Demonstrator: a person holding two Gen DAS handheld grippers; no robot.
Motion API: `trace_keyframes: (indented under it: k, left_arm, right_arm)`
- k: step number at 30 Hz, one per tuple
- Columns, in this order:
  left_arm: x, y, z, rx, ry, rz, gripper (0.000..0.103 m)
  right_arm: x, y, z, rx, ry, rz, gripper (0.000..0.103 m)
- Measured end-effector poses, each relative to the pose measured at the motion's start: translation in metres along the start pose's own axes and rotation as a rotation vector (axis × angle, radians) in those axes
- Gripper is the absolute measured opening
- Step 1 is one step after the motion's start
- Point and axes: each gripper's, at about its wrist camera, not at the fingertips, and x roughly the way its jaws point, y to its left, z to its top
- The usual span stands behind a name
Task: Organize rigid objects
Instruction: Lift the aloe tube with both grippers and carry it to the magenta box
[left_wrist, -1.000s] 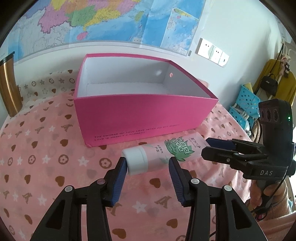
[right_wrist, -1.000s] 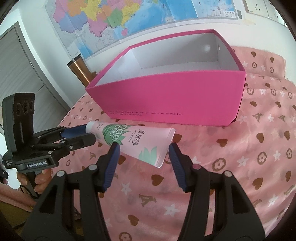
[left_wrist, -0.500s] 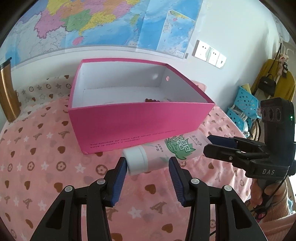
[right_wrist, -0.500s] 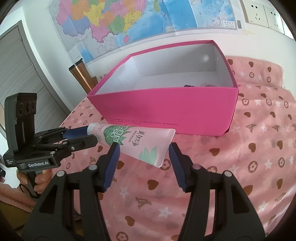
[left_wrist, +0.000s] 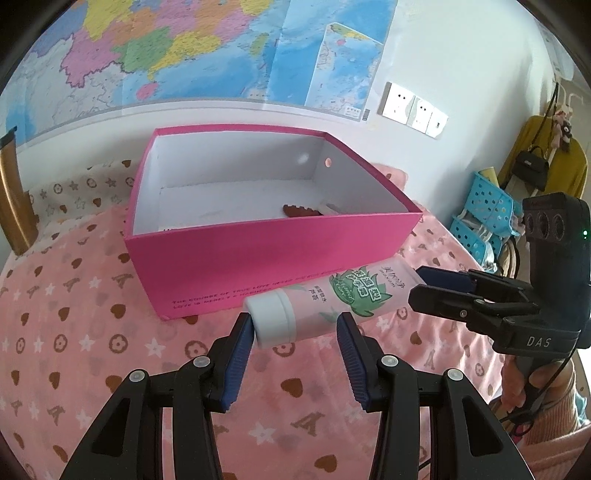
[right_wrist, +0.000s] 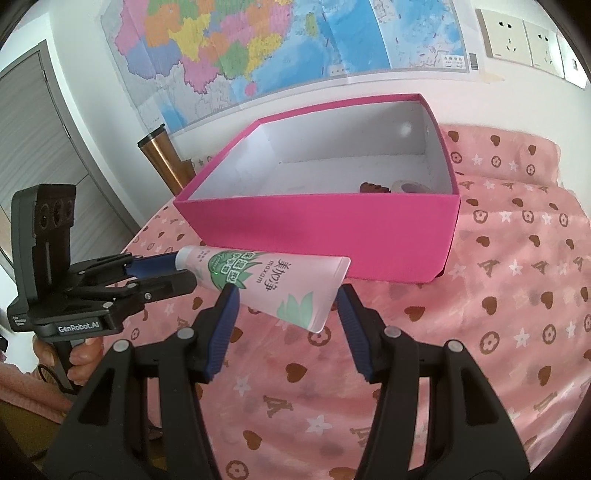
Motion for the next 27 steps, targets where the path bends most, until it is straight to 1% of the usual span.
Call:
trace_keyframes:
  k: [27]
  left_arm:
    - [0.002, -0.007, 0.012, 0.021, -0.022, -0.006, 0.046]
  right_arm:
    - [-0.012, -0.002, 0.013, -0.023, -0.043, -0.021, 0.058]
